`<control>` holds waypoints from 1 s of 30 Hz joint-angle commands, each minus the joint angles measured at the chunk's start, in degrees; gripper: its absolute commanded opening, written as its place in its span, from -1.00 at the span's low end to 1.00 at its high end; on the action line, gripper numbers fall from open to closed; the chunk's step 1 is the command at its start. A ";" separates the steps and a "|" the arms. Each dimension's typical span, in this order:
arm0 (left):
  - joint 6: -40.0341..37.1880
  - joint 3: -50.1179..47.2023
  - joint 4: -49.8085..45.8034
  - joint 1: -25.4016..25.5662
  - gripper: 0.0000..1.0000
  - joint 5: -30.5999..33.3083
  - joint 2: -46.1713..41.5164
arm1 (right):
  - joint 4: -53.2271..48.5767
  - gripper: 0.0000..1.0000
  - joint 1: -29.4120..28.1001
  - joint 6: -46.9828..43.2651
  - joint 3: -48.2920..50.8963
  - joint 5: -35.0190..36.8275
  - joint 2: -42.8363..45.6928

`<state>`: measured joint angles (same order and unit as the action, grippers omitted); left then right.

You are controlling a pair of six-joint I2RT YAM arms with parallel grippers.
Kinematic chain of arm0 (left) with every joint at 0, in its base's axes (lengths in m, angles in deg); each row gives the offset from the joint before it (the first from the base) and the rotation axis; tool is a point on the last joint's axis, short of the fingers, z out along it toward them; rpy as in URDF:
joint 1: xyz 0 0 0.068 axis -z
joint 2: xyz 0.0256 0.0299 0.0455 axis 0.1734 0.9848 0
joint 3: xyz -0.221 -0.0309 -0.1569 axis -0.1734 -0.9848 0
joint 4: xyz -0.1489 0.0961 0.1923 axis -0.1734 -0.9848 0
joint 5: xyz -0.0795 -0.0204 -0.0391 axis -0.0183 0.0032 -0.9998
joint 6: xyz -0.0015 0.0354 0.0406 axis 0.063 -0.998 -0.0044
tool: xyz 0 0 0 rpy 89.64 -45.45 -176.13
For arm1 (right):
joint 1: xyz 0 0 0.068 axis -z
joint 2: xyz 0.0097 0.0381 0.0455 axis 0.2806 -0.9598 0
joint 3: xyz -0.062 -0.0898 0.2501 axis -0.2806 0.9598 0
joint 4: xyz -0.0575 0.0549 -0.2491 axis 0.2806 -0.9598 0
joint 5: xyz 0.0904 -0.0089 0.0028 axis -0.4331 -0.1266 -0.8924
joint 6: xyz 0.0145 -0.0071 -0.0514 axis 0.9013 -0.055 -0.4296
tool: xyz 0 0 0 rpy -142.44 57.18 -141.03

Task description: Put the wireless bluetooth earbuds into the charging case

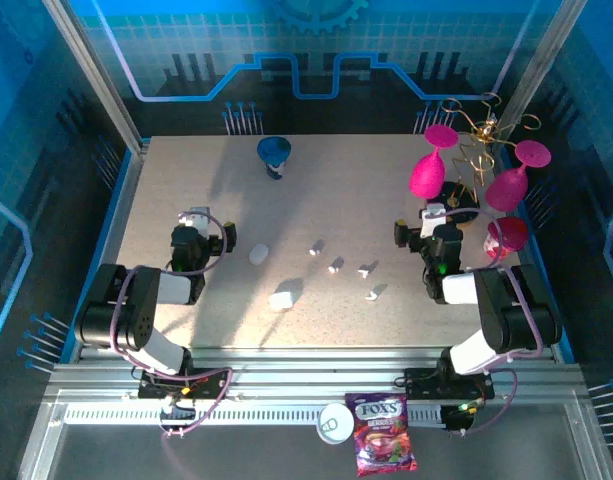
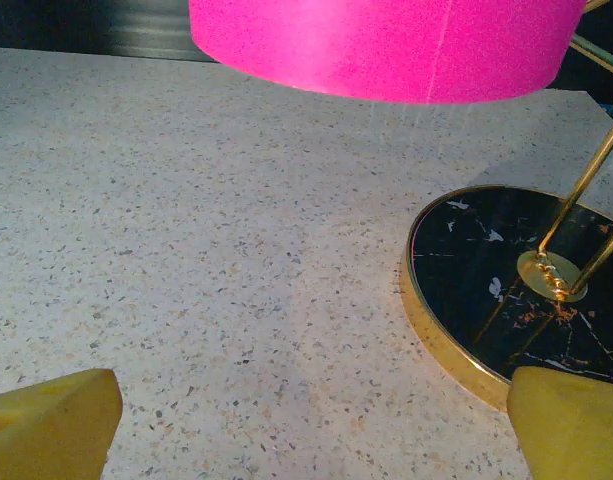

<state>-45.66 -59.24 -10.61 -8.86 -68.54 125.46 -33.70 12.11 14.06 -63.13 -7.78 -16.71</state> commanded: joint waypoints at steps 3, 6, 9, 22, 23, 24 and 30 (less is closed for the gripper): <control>-0.12 1.02 1.62 0.11 0.99 -0.65 0.09 | 0.57 1.00 -0.13 -0.84 -0.35 -0.20 -0.32; -0.14 0.95 1.69 0.10 0.99 -0.65 0.10 | 0.55 1.00 -0.12 -0.82 -0.38 -0.21 -0.32; -0.17 1.01 1.61 0.10 0.99 -0.65 0.05 | 0.57 1.00 -0.16 -0.85 -0.37 -0.22 -0.32; -0.17 1.08 1.49 0.10 0.99 -0.78 0.06 | -1.08 0.99 0.21 -1.95 -1.25 -4.82 -0.29; -0.15 1.11 1.43 0.09 0.99 -0.84 0.05 | -1.07 0.99 0.19 -1.91 -1.19 -4.85 -0.34; -0.10 1.08 1.44 0.10 0.99 -0.78 0.05 | -1.08 0.99 0.25 -1.92 -1.23 -4.92 -0.32; -1.07 0.33 0.91 1.16 0.99 1.41 -2.88 | -2.35 1.00 0.16 -2.03 -1.03 -5.23 2.14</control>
<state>-45.70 -59.24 -10.70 -8.64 -68.30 125.29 -35.45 12.13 12.99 -63.26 -12.28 -16.67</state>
